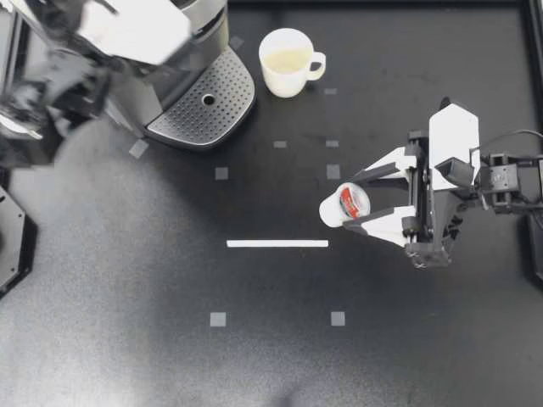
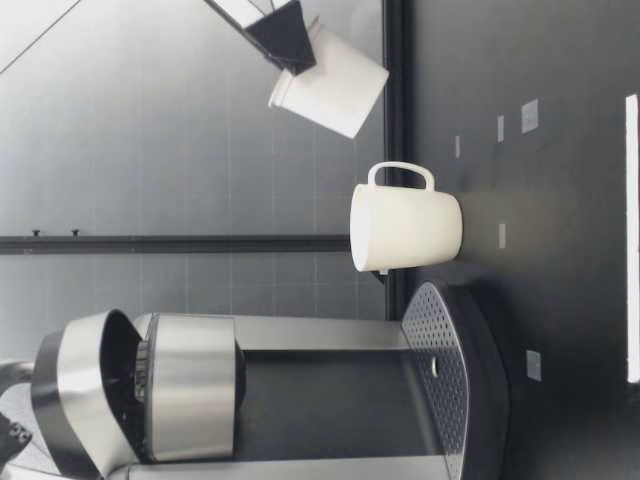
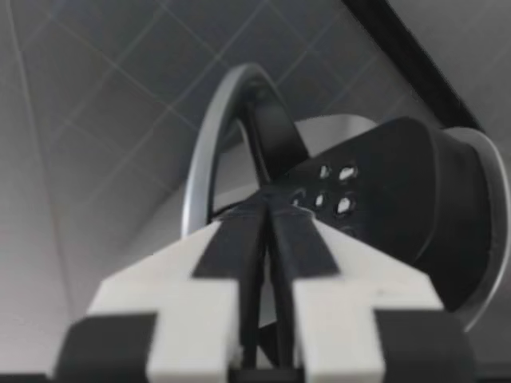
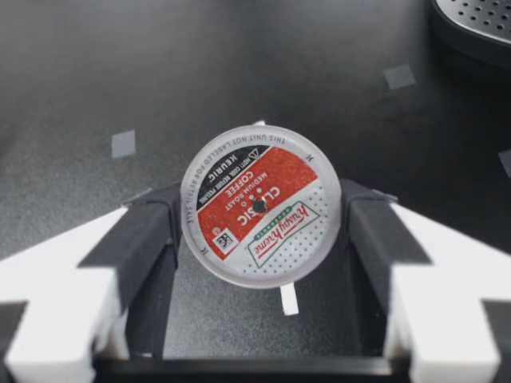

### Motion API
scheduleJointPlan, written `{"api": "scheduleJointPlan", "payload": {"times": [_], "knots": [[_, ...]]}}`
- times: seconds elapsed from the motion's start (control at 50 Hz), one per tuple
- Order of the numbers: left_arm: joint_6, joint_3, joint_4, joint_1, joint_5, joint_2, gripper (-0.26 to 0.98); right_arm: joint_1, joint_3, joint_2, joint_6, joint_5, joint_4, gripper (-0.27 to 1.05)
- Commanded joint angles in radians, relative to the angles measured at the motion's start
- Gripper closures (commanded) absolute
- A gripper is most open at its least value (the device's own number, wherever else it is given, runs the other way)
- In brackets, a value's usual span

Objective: Place the coffee capsule inside the capsule container, then place the cup onto the center of the cup tray.

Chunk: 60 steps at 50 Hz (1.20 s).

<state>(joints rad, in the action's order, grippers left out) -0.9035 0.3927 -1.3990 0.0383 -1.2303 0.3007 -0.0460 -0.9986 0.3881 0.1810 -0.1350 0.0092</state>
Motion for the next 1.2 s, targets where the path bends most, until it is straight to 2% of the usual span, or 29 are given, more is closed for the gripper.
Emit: {"api": "scheduleJointPlan", "payload": {"times": [0.0,0.42,0.68,0.94,1.08,1.18], "knots": [[-0.025,0.008,0.009,0.038,0.032,0.046,0.61,-0.002,0.011,0.015,0.0,-0.021,0.002,0.29],[-0.212,0.153,0.015,0.17,0.264,0.242,0.61,-0.002,0.014,0.014,0.018,-0.035,0.003,0.29],[-0.235,0.186,0.015,0.259,0.353,0.287,0.61,-0.002,0.015,0.017,0.025,-0.037,0.003,0.29],[-0.252,0.187,0.015,0.268,0.397,0.291,0.61,-0.002,0.038,0.018,0.011,-0.055,0.0,0.29],[-0.324,0.192,0.014,0.268,0.571,0.336,0.61,-0.021,0.098,0.028,-0.032,-0.087,-0.005,0.29],[-0.374,0.204,0.009,0.268,0.669,0.379,0.61,-0.075,0.156,0.037,-0.089,-0.098,-0.005,0.29]]}}
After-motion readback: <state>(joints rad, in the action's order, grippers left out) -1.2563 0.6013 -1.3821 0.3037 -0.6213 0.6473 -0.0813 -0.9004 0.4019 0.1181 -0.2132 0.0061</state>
